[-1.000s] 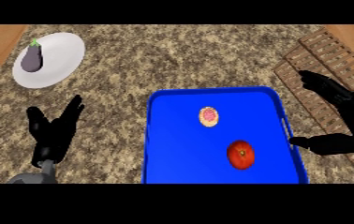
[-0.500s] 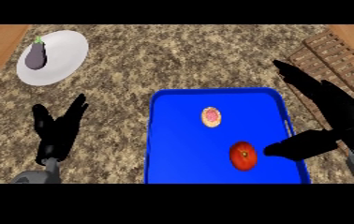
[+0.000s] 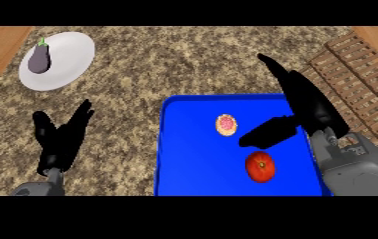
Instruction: Pick the cupcake from the tray and place it in the tiered shelf
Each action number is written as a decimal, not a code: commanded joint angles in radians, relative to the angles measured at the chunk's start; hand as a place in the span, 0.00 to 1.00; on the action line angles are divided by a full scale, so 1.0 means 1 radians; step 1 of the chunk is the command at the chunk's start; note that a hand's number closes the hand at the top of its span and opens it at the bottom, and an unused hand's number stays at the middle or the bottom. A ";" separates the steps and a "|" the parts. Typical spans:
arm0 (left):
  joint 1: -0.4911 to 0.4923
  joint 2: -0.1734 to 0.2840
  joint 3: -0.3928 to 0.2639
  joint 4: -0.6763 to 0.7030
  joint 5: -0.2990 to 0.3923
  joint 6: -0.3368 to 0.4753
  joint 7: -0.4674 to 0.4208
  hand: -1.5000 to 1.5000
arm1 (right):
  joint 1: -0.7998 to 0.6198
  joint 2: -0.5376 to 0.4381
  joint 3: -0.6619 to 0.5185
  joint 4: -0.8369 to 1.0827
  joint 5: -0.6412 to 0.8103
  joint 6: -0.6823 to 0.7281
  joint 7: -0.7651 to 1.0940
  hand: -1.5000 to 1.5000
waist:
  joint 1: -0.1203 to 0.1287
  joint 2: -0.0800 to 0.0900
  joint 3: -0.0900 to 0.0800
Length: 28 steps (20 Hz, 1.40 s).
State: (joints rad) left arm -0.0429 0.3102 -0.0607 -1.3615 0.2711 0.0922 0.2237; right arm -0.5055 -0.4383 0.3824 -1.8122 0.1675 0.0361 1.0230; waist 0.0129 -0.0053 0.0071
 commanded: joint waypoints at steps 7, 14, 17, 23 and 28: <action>-0.046 -0.021 0.005 0.037 -0.010 0.002 0.084 0.50 | -0.101 0.136 0.117 0.145 0.104 0.061 0.161 0.00 | -0.006 0.006 -0.008; 0.005 -0.065 -0.014 0.027 -0.048 0.017 0.031 0.50 | -0.100 0.181 0.120 0.227 0.206 0.054 0.184 0.00 | -0.005 0.006 -0.008; 0.009 -0.039 0.022 -0.002 -0.029 -0.003 0.050 0.50 | -0.017 0.172 0.135 0.155 0.248 0.068 0.189 0.00 | -0.012 0.003 -0.007; -0.045 -0.053 0.030 -0.004 -0.037 0.008 0.119 0.50 | -0.006 0.250 0.134 0.224 0.330 0.060 0.149 0.00 | -0.012 0.005 -0.007; 0.005 -0.063 0.031 0.038 -0.069 -0.021 0.015 0.50 | 0.023 0.284 0.135 0.302 0.396 0.050 0.107 0.00 | -0.009 0.006 -0.007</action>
State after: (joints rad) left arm -0.0535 0.2740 -0.0164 -1.3660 0.2204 0.0735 0.2566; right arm -0.4808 -0.1906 0.5140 -1.5797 0.5141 0.0840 1.0759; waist 0.0031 -0.0055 0.0080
